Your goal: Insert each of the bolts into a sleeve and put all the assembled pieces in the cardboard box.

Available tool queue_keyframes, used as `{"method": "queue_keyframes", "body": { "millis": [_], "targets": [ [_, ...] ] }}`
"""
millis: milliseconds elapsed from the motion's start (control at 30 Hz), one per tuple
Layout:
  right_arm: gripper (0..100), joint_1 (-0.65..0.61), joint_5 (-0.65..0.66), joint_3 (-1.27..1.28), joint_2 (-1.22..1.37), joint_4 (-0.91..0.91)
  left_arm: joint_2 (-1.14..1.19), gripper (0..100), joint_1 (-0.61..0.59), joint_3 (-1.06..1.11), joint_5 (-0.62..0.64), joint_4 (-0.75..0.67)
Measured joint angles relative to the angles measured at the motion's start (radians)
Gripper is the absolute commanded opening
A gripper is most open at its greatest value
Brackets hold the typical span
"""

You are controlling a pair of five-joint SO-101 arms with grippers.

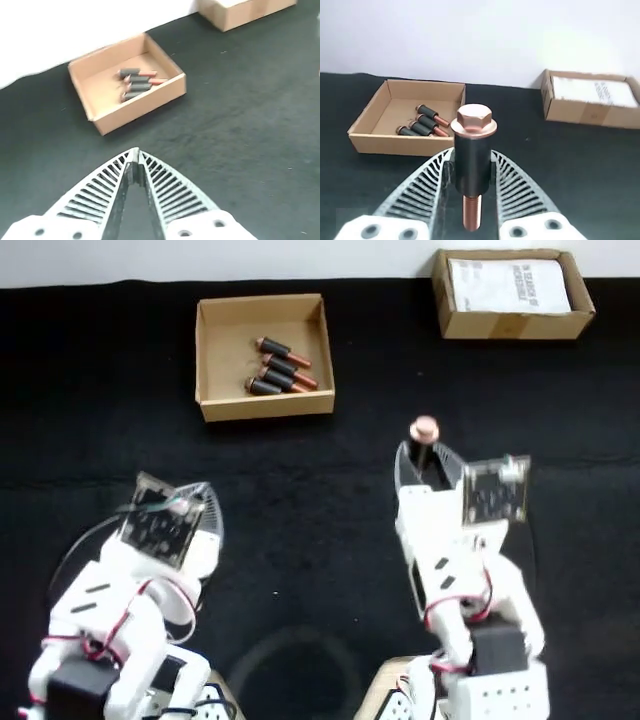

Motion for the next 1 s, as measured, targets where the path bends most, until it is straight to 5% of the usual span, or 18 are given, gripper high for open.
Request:
{"method": "queue_keyframes", "body": {
  "millis": [367,667,1000],
  "targets": [
    [0.8,-0.120,0.345,-0.629,0.776,-0.002,-0.203,1,-0.092,0.311,-0.003,0.000],
    [0.8,-0.230,0.724,-1.034,1.274,-0.002,-0.203,1,-0.374,0.671,0.000,-0.209],
    [0.8,-0.242,0.964,-1.433,1.798,-0.091,-0.201,1,-0.427,0.698,0.000,-0.287]
  ]
}}
